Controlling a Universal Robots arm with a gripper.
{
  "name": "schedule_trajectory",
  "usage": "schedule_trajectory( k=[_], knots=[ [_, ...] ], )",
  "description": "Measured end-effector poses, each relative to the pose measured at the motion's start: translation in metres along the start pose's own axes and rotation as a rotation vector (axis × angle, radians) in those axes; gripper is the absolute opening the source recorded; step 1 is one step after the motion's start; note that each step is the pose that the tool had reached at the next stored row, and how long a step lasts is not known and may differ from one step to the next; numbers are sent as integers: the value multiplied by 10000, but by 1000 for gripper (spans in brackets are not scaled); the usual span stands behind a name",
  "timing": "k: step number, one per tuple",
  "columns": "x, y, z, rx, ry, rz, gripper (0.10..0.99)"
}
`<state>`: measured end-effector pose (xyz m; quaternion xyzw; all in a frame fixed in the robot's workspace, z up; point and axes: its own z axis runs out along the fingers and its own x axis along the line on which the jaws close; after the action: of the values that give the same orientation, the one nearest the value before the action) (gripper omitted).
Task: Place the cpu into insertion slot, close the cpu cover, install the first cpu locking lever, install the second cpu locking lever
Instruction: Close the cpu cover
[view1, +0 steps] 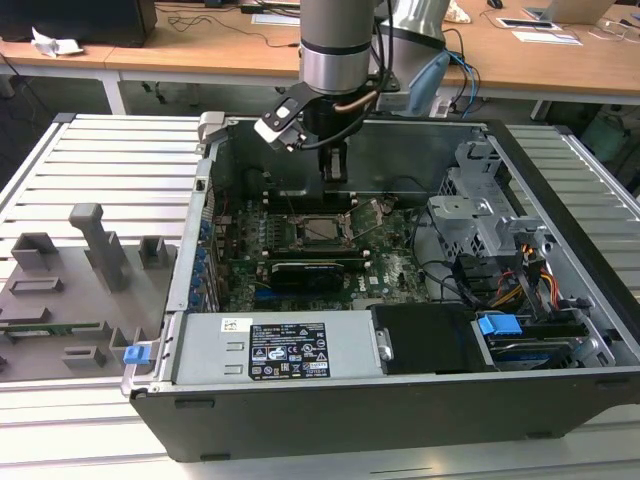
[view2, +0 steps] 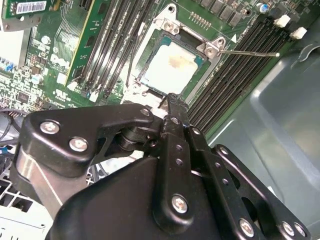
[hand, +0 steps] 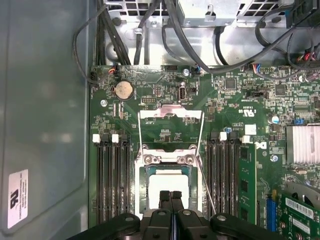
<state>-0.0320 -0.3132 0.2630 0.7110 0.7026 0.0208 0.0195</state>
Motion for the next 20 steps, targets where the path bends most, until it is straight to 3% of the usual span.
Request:
schedule_trajectory(
  k=[6,20],
  knots=[
    [2,146,8,138,-1,1,106],
    [4,359,20,249,-4,3,106]
  ],
)
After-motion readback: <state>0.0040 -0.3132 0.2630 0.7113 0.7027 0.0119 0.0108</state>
